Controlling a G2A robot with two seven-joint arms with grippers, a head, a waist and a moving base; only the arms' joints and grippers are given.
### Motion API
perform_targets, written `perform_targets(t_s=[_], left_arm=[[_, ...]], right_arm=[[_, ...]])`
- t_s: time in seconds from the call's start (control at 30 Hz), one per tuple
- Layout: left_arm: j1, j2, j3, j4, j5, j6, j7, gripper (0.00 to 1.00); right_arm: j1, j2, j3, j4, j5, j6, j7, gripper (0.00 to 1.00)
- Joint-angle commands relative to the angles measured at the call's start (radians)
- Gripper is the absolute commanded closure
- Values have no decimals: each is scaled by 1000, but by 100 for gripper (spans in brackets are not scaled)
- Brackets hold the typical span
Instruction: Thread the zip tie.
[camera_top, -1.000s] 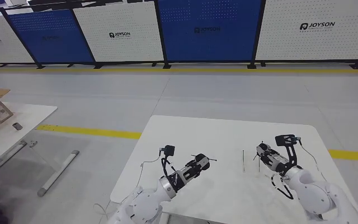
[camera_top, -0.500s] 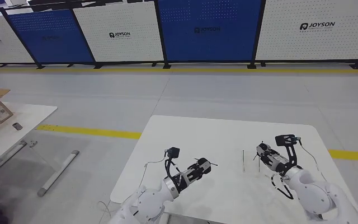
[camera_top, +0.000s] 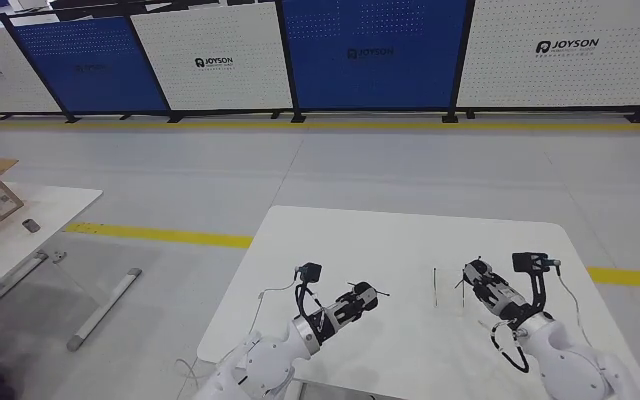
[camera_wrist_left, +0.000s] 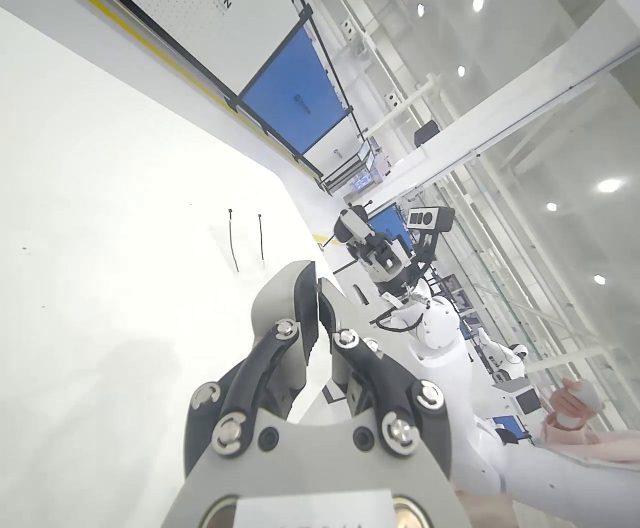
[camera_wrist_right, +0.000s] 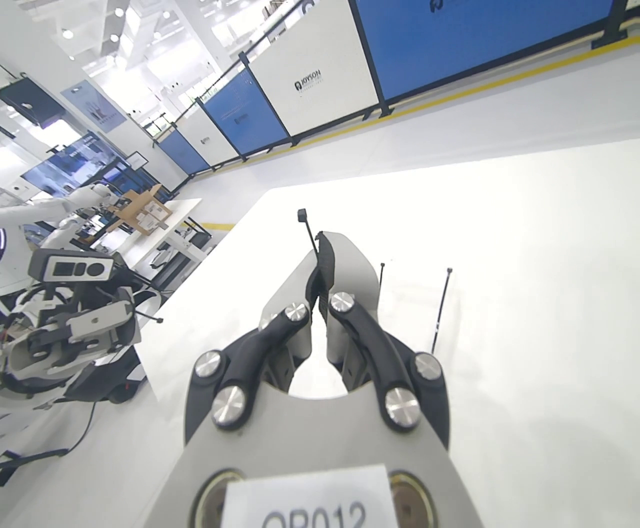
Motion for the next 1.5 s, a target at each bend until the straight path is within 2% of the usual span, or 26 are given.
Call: perform_targets(t_s=[0.0,0.27,0.4,0.47,0.53,0.57,0.67,1.4,1.47], left_arm=[[0,0,0,0,0,0,0,100],[0,0,0,0,0,0,0,100],[0,0,0,0,0,0,0,100],[0,0,0,0,0,0,0,100],[0,0,0,0,0,0,0,100],[0,0,0,0,0,0,0,100],[0,0,0,0,0,0,0,100],[0,0,0,0,0,0,0,100],[-6,-1,6,9,-3,12,11,100]], right_arm=[[1,0,0,1,0,-1,-2,100],[1,0,0,1,0,-1,-2,100],[-26,-6,-9,-22,11,8,-89,100],[-62,-11,-15,-62,3,57,-161,100],[-97,-17,-28,-113,-8,139,-214,100],[-117,-20,-44,-147,-22,186,-237,100],[-145,-28,-90,-191,-76,265,-274,100],[-145,-28,-93,-192,-77,269,-272,100],[-145,-28,-93,-192,-77,269,-272,100]])
